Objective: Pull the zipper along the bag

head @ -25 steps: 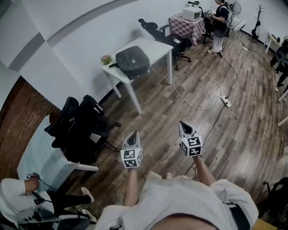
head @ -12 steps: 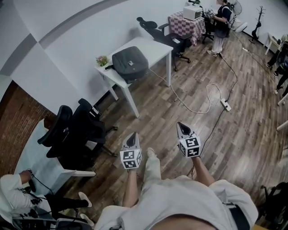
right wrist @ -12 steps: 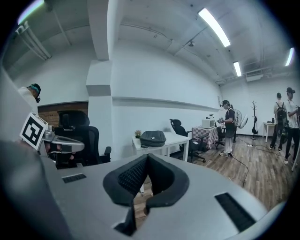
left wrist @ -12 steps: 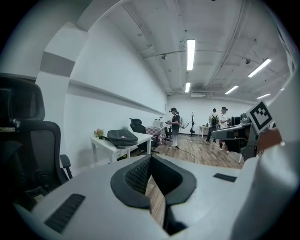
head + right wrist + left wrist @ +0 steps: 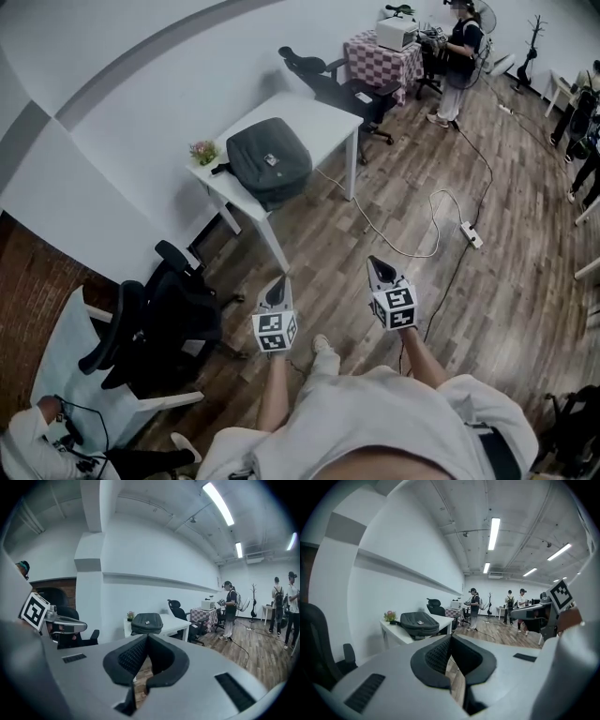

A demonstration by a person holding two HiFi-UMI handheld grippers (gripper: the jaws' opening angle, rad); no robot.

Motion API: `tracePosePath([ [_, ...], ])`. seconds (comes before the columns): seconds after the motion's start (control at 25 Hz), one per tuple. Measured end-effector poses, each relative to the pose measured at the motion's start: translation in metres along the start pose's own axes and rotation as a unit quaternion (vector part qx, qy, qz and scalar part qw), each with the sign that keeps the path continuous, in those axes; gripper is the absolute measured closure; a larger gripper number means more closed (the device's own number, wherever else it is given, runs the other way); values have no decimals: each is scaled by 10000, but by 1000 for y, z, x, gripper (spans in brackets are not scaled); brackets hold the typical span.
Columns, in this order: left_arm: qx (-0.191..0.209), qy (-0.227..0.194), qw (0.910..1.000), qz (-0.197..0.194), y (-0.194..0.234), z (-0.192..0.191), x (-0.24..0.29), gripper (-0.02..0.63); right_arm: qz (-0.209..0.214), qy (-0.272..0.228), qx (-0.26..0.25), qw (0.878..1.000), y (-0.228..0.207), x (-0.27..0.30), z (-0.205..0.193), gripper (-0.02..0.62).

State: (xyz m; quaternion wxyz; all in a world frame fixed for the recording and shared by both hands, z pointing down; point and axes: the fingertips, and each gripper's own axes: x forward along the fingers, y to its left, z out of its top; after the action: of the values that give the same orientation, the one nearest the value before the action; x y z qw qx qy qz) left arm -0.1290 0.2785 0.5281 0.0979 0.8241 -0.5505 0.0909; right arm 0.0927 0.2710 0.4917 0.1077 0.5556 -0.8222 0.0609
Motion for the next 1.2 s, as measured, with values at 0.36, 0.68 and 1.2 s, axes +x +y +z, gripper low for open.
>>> tracePosePath([
  [0.36, 82, -108, 9996, -261, 71, 52, 104, 580, -206, -58, -70, 9997, -18, 113, 46, 581],
  [0.68, 152, -2, 9988, -463, 110, 59, 170, 580, -322, 78, -27, 9994, -27, 180, 48, 581],
  [1.2, 314, 267, 9961, -778, 104, 60, 255, 580, -421, 312, 188, 9985, -74, 235, 28, 581],
])
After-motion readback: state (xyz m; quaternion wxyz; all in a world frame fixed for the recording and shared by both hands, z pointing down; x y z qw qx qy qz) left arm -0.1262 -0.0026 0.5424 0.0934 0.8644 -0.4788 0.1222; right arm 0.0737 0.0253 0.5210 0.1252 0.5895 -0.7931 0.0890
